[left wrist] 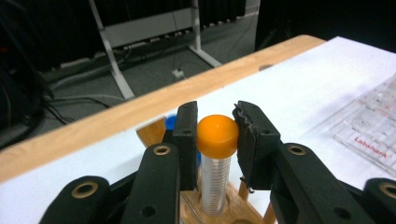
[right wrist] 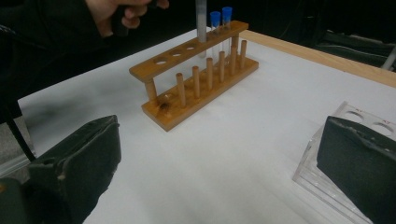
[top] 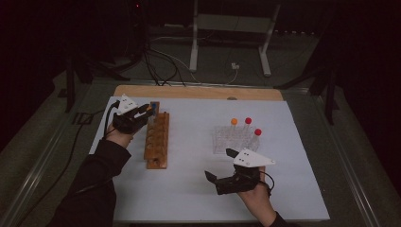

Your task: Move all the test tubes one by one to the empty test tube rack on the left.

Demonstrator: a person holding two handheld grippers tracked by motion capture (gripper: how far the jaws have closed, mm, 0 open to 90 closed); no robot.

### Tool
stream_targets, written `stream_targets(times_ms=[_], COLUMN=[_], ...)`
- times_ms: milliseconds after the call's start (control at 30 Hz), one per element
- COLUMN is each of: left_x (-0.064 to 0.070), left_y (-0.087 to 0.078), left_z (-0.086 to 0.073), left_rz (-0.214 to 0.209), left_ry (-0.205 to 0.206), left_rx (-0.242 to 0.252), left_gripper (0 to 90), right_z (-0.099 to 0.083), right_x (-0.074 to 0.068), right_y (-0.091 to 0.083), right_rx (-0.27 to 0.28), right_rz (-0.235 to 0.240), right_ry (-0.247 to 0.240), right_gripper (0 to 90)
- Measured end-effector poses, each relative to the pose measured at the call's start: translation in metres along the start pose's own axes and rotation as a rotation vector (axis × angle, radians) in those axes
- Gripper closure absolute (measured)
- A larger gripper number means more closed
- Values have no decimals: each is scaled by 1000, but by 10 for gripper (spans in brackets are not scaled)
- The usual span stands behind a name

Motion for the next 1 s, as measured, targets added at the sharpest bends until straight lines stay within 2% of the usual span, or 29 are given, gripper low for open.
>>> stream_targets(times_ms=[267, 400, 633, 800, 1000], left_x=[0, 1, 1, 1, -1], left_y=[7, 7, 7, 7, 6], left_z=[-18, -23, -25, -26, -25], left_rz=[0, 5, 0, 2, -7], left_ry=[-29, -27, -25, -18, -40], left_rx=[-35, -40, -34, -49, -60], left_gripper=[720, 720, 719, 718, 715], right_z=[0, -1, -1, 0, 0], right_x=[1, 2, 2, 2, 2], right_y=[-1, -1, 0, -1, -1], right_rx=[1, 1, 0, 4, 4], right_rz=[0, -1, 1, 1, 2], right_ry=[3, 7, 8, 9, 8], right_gripper=[0, 0, 0, 0, 0])
Point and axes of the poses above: each handheld gripper's, and its own axes: y roughly forward along the jaws, z roughly out of its top, x roughly to its right, the point moved 1 cm from there along y, roughly forward along the jaws, and after that the axes turned 14 degrees about x, right-handed, at the moved point
